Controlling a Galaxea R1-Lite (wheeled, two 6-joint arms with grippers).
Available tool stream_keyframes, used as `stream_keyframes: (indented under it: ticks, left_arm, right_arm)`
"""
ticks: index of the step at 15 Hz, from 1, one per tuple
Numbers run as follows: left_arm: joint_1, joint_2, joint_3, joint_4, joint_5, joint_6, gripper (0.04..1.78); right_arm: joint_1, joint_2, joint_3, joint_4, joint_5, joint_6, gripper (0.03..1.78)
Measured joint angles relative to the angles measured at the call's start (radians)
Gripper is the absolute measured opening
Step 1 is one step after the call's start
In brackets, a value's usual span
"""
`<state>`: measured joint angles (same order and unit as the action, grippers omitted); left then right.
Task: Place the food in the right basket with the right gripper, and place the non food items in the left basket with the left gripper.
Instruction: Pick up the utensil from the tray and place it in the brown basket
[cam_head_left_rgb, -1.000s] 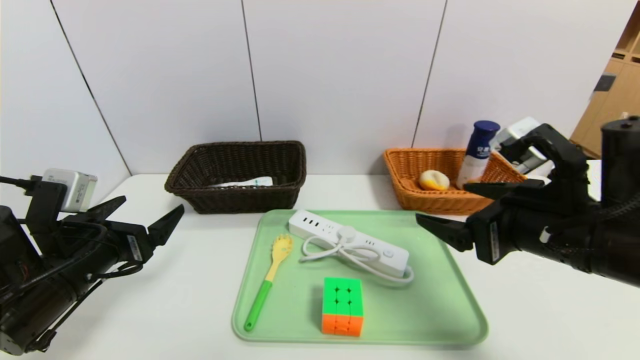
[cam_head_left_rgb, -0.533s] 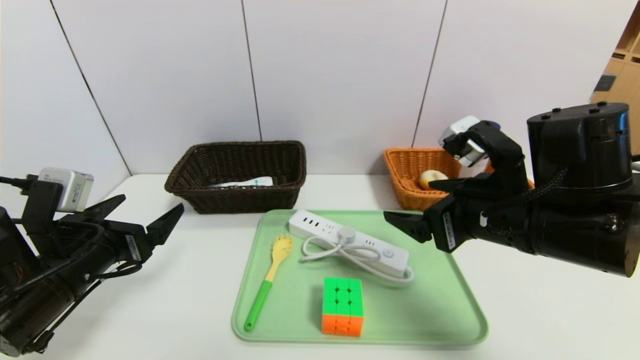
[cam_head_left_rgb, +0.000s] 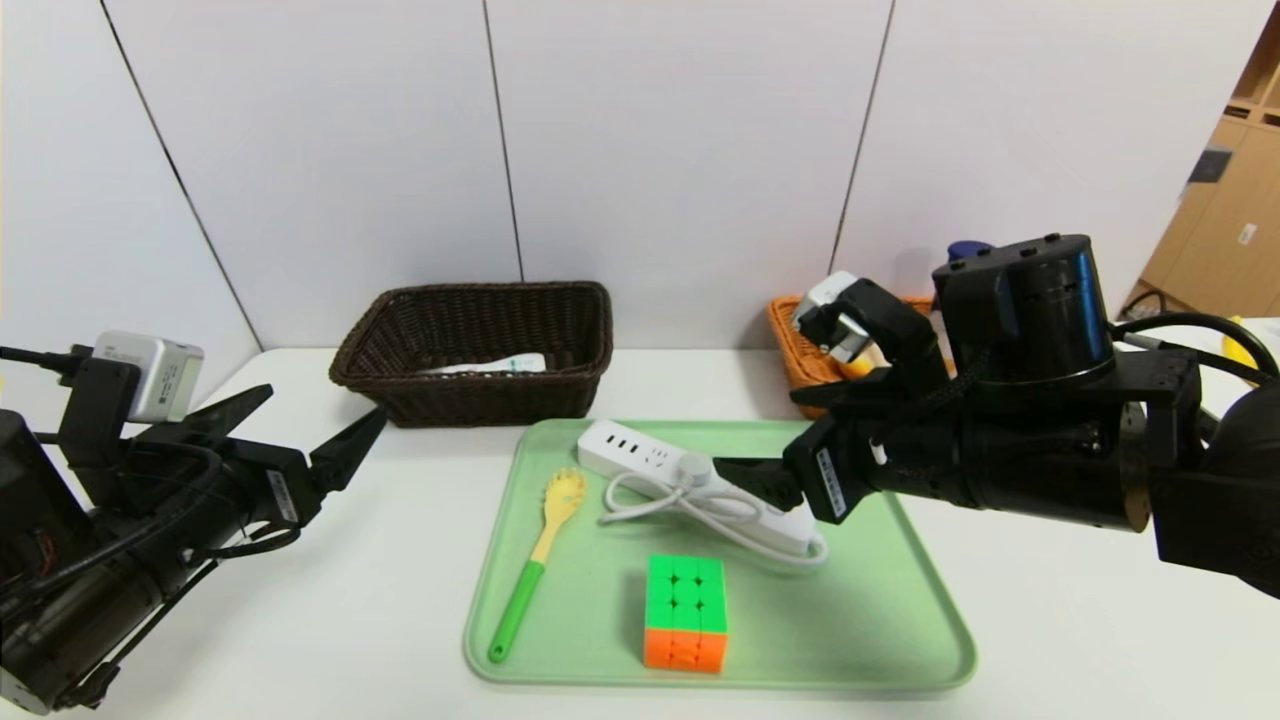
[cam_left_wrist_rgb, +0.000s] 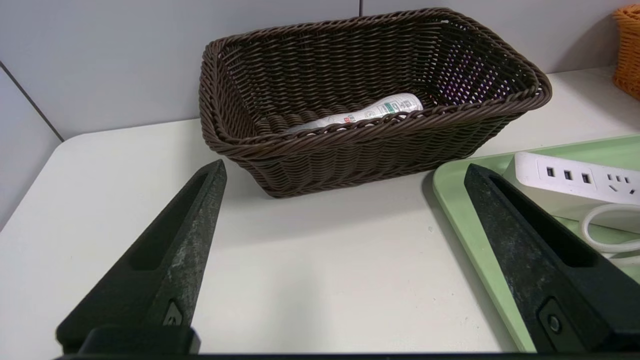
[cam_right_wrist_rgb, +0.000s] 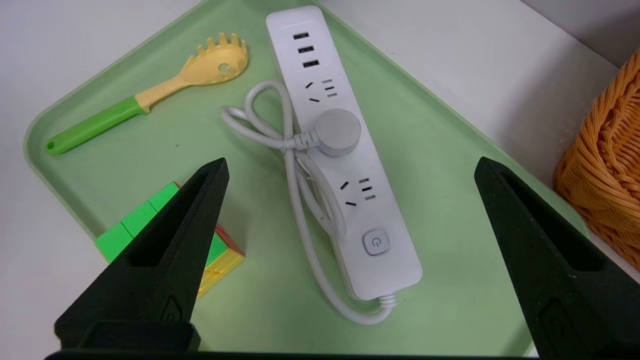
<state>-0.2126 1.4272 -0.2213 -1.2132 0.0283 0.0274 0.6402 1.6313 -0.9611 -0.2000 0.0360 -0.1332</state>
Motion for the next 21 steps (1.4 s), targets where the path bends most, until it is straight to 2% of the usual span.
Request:
stream_keyframes:
  ticks: [2,3,4,6,7,8,11,13,17,21]
  left_arm:
    - [-0.001,0.0,-0.007,0.0,0.0,0.0,1.69]
    - [-0.001,0.0,-0.008,0.0,0.0,-0.001,1.69]
    - [-0.001,0.0,-0.008,0.0,0.0,-0.003,1.69]
    - [-0.001,0.001,-0.009,0.0,0.001,-0.005,1.69]
    - [-0.001,0.004,-0.01,0.0,0.002,-0.001,1.69]
    - [-0.001,0.006,-0.016,0.0,0.002,0.004,1.69]
    - [-0.001,0.01,-0.024,0.0,0.017,0.006,1.69]
    - [-0.001,0.011,-0.024,0.0,0.073,0.004,1.69]
    - [-0.024,0.007,-0.031,-0.003,0.094,0.029,1.69]
    - [-0.102,-0.004,-0.028,-0.017,0.095,0.034,1.69]
  right_arm:
    - [-0.003,0.01,-0.006,-0.008,-0.024,-0.002,1.7]
    - [-0.01,0.01,-0.01,-0.014,-0.065,-0.011,1.7]
    - [-0.019,0.008,-0.018,-0.027,-0.125,-0.02,1.7]
    - [-0.065,-0.003,-0.026,-0.1,-0.299,-0.032,1.7]
    - [-0.101,-0.019,-0.02,-0.143,-0.35,-0.032,1.7]
    - [-0.148,-0.038,-0.004,-0.169,-0.369,-0.033,1.7]
    - [-0.311,-0.127,0.082,-0.187,-0.377,-0.036,1.7]
    - [-0.397,-0.21,0.185,-0.208,-0.377,-0.032,1.7]
    - [-0.473,-0.37,0.387,-0.281,-0.373,-0.026,1.7]
    - [-0.51,-0.482,0.487,-0.285,-0.342,-0.004,1.7]
